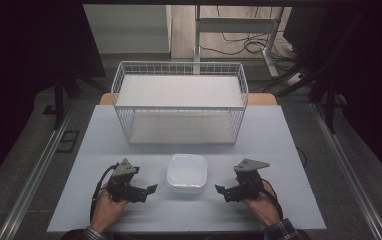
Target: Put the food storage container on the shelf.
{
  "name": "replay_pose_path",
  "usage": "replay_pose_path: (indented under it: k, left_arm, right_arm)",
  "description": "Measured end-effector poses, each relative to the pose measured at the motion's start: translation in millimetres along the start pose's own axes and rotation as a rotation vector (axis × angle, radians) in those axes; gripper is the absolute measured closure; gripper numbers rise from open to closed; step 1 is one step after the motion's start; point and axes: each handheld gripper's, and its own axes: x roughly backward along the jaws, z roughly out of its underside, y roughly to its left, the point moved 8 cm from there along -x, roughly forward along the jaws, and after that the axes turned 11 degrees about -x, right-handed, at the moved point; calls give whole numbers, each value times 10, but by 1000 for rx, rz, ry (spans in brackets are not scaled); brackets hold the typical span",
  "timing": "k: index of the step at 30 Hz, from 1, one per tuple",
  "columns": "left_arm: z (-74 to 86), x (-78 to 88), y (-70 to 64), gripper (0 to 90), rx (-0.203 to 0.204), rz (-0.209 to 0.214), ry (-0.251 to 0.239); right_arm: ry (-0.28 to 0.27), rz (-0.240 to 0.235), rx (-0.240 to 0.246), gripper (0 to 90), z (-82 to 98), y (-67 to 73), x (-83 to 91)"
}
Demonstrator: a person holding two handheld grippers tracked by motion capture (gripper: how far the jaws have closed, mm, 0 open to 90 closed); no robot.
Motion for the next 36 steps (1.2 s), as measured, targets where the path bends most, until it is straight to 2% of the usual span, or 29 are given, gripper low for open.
replay_pose_path:
  k: [2,6,11,17,21,25,27,29,35,36]
  left_arm:
    - [-26,7,-9,36,15,17,-2]
    - [-72,16,-31,33,15,33,-1]
    - [-199,29,-54,48,20,72,-29]
    - [-344,-8,-89,88,25,101,-54]
    - [-406,-50,-104,109,3,110,-47]
    - [-519,-152,-115,117,-19,134,-32]
    - [-544,-178,-113,120,-21,137,-29]
    - [-605,-272,-97,121,-28,150,-9]
    - [-635,-427,-66,132,-32,161,15]
    - [-608,-470,-67,141,-26,169,26]
  right_arm:
    - [3,-8,-12,15,-12,18,0]
    - [2,-18,-25,15,-53,56,10]
    - [-5,-22,-19,0,-114,109,20]
    - [25,-36,-21,0,-178,179,-16]
    - [22,-46,-16,2,-264,239,-31]
    - [30,-74,-26,3,-328,291,-67]
    - [34,-75,-27,3,-339,293,-84]
    - [40,-74,-41,8,-381,292,-150]
    - [45,-97,-62,43,-468,326,-284]
    - [54,-120,-78,60,-485,348,-343]
